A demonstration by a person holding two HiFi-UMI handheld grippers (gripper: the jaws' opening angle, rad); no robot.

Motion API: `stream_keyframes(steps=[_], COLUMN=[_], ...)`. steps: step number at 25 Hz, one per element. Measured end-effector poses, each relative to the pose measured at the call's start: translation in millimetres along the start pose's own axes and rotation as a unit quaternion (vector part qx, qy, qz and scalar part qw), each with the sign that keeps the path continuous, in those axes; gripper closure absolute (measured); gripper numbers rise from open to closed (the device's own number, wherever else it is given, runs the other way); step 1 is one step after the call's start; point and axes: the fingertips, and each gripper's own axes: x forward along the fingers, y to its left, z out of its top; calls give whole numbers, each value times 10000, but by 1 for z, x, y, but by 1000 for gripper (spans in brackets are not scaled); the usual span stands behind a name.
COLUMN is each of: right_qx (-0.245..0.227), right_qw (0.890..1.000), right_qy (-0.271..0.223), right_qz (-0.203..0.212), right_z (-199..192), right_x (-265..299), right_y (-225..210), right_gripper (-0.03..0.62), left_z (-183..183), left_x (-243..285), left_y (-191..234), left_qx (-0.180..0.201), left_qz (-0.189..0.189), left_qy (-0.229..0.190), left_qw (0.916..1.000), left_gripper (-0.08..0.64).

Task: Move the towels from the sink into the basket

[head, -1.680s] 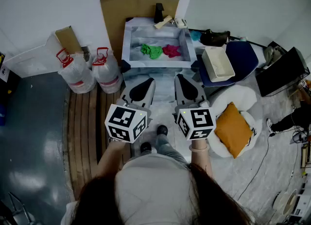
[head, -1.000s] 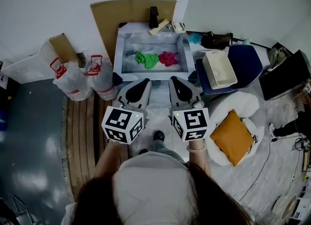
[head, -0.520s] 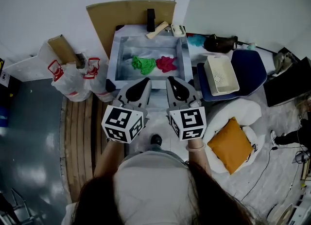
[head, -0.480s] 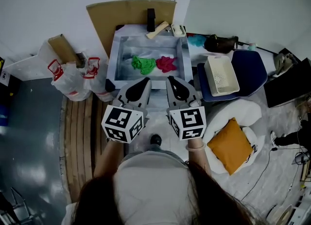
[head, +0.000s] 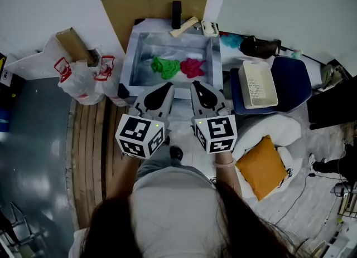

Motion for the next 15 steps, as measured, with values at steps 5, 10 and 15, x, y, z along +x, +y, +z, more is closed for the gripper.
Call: stream_keyframes(steps=[5,10,15], right_qx=[33,43,40], right_qw=[10000,9997,9992], right_qy=[90,243,376], right_qz=[-11,-27,-94], right_z=[-6,-14,-20], right_x=[13,34,60], right_y=[-9,-22,-35], right_gripper=[565,565,565], left_z=[-3,-4,-5], left_x=[15,38,62], left_y=[10,24,45], left_qx=[-17,-45,-117], left_qz=[-29,-117,-197], left_qy=[75,110,164], left_qw=[10000,9999,9996], left_gripper=[551,551,551])
